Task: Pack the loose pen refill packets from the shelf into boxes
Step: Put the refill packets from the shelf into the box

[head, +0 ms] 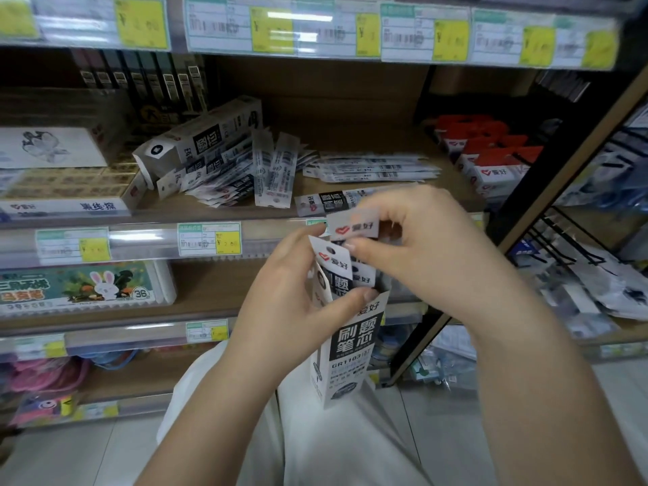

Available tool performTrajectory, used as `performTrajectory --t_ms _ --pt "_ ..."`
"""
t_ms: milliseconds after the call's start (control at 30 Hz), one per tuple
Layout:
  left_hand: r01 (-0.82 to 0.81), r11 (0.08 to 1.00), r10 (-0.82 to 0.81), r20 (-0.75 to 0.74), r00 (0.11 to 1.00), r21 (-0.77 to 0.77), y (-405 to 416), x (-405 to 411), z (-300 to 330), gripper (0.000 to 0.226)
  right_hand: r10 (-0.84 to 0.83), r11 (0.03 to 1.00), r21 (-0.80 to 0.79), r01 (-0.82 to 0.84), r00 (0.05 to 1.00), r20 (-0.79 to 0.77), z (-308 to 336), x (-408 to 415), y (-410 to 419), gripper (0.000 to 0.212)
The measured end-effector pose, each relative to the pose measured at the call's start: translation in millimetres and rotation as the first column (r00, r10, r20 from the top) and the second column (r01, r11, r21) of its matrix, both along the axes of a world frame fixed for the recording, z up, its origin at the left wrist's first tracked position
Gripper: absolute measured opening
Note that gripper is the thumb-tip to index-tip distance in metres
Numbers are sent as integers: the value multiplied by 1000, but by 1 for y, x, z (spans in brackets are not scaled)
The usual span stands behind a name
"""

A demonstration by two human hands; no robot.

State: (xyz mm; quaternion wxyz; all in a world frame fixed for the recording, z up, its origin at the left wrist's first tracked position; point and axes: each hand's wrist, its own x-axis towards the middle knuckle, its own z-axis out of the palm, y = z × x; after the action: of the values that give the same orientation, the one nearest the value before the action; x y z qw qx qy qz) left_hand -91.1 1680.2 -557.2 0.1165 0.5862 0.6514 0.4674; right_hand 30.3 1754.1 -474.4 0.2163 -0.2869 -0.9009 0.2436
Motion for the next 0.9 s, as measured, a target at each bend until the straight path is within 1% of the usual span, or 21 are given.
performTrajectory --t_ms 33,67,133,200,233,300,367,433,500,533,600,633,700,733,833,867,900 --pt "-3 1000 3 0 1000 -5 0 0 0 49 2 1000 9 -2 1000 22 1 1 0 16" --pt "-6 1000 6 -3 1000 -8 0 -1 0 48 0 1000 14 0 1000 10 3 2 -1 17" --pt "-13 1000 12 -8 1000 -10 0 -2 -1 46 -22 1000 19 23 997 -68 8 4 -2 11" --pt "-21 1000 21 -11 1000 -21 0 -3 -2 50 -41 999 32 44 995 -87 10 7 -3 12" --pt "-26 999 26 -14 1000 -29 0 -4 -3 54 -37 998 40 40 997 -61 9 7 -2 16" --pt "-44 998 43 -18 999 -41 0 -3 -3 56 -27 999 38 24 997 72 6 6 -2 24" --pt "-51 998 50 -19 999 -43 1 -3 -2 40 -34 998 61 19 968 248 1 4 -1 29" --pt "-45 998 44 -40 998 -38 2 -3 -1 35 -49 996 93 19 942 331 -1 3 -1 28" --pt "-46 998 44 -54 998 -42 2 -3 -1 39 -50 997 67 31 950 309 0 4 -2 19" --pt "-46 998 44 -56 997 -38 2 -3 -1 42 -53 998 29 47 965 259 2 4 -3 15" --pt "-40 999 38 -51 998 -31 2 -2 0 44 -68 998 4 68 984 163 5 3 -2 15" --pt "-38 999 36 -49 998 -34 2 -1 0 44 -70 998 17 68 982 177 5 3 -1 16" --pt "-38 998 36 -38 999 -52 2 0 0 40 -60 998 48 48 948 311 3 1 1 13" --pt "-33 998 31 -34 999 -55 2 1 0 37 -48 997 69 25 935 351 2 0 2 12" --pt "-26 998 24 -45 999 -52 2 0 -1 38 -2 994 98 -43 910 414 4 -1 1 10" --pt "-27 998 25 -44 999 -52 2 0 -1 40 -3 996 80 -36 900 435 4 0 1 10" --pt "-29 998 27 -44 999 -52 2 -1 -2 41 -11 998 61 -16 911 413 5 2 2 11"
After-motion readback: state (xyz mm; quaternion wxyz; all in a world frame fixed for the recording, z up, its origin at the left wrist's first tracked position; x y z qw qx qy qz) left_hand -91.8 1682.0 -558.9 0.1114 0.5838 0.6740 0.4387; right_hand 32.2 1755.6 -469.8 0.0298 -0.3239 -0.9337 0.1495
